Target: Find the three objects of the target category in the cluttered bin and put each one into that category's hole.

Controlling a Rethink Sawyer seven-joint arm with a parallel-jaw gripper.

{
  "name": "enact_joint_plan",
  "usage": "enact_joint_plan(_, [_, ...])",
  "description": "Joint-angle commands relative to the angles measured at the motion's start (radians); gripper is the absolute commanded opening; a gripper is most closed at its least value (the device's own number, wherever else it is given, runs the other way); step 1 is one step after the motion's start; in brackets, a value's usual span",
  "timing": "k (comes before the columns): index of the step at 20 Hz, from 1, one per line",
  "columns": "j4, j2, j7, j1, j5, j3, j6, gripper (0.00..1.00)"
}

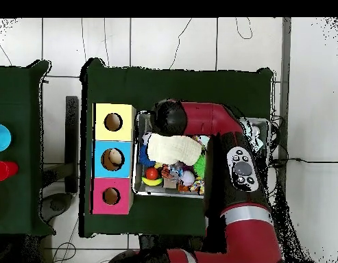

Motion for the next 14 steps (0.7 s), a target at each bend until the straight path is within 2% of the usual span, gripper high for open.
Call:
enact_joint_plan(1, [0.086,0.051,0.036,-0.008,-0.014,0.054,0.027,1.00])
enact_joint_plan(14, [0.106,0.051,0.066,0.000,0.010,0.036,0.081,1.00])
